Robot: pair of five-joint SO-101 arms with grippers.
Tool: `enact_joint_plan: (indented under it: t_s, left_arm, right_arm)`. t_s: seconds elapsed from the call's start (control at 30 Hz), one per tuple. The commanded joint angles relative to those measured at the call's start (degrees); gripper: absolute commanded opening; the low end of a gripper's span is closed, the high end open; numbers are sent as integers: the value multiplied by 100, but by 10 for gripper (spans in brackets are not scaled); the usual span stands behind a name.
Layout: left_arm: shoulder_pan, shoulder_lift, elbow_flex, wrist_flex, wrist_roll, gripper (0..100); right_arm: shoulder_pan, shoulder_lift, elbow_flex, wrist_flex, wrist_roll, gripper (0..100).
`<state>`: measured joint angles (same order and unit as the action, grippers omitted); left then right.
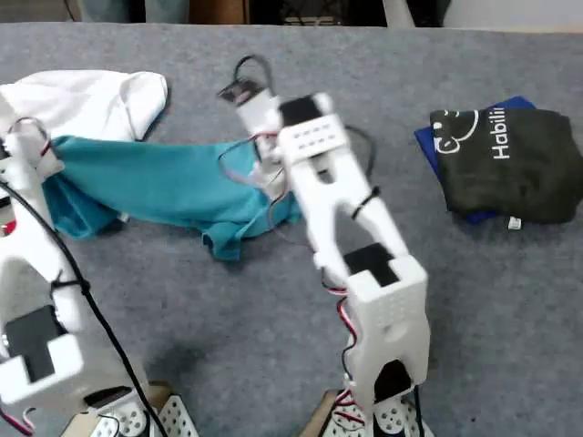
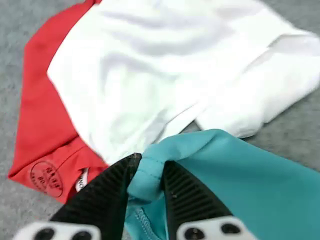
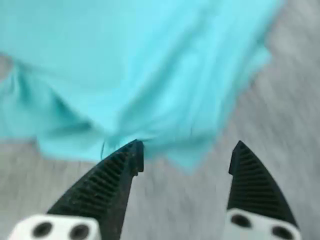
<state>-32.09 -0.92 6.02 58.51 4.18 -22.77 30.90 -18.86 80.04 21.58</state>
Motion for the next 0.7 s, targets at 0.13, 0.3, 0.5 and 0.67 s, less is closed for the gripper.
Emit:
enact_joint_plan:
  t_s: [0.13, 0.3, 0.5, 0.67]
  left_arm:
    - [-567, 360, -13, -88, -18, 31]
    - [-655, 571, 13, -88, -387, 30]
    - [-567, 1248, -48, -730, -510, 32]
    - [-655, 1609, -804, -413, -510, 30]
  right_arm:
    - [141, 796, -488, -677, -290, 9]
    - [615, 831, -1657, 281, -422, 13]
    - [1354, 1130, -3345, 686, -422, 17]
    - [1952, 1912, -4075, -387, -431, 111]
